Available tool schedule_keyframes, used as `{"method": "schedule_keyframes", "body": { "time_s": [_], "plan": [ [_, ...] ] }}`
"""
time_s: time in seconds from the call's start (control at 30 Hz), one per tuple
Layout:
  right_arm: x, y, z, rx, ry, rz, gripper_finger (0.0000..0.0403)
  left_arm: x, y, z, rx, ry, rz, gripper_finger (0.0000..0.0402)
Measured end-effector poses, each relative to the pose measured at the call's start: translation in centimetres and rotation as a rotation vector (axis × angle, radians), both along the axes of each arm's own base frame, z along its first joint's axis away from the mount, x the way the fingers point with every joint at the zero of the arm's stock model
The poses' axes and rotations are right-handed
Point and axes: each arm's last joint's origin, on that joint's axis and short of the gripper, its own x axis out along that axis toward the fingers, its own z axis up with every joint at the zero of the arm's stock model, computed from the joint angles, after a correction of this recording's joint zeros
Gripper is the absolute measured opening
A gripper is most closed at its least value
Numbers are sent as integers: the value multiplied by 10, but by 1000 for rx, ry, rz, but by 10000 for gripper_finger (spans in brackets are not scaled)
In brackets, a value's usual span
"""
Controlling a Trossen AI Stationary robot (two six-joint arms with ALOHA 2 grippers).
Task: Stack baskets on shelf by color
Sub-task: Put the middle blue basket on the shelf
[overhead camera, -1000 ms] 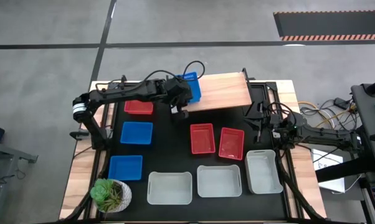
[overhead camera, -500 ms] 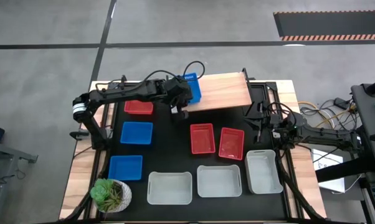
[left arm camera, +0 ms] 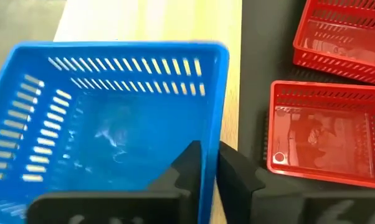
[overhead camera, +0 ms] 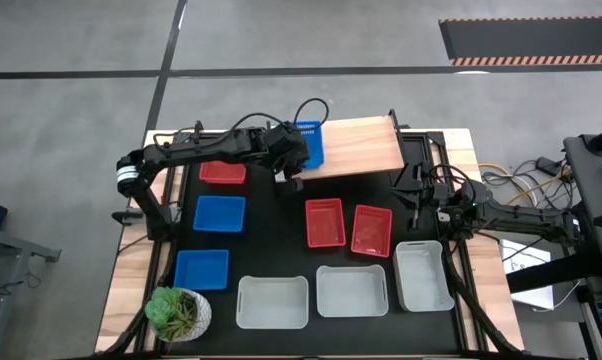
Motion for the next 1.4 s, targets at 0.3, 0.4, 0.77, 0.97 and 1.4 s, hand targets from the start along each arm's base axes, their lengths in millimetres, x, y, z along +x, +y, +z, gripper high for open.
{"method": "schedule_keyframes", "body": {
  "time_s": [0.3, 0.4, 0.77, 0.97, 1.4],
  "plan": [
    [0, 0, 0, 0, 0, 0, 9, 1, -3, 0, 0, 0, -7, 106],
    [0, 0, 0, 0, -4, 0, 9, -1, -6, 4, 3, -2, -18, 111],
    [3, -1, -2, -21, 29, -6, 9, -27, -46, 37, 52, -216, -105, 110],
    [9, -2, -6, -17, 65, -18, 9, -45, -97, 5, 88, -323, -233, 97],
    [45, -10, 17, 49, 226, -55, 9, -118, -103, -16, 411, -747, -114, 79]
  ]
}}
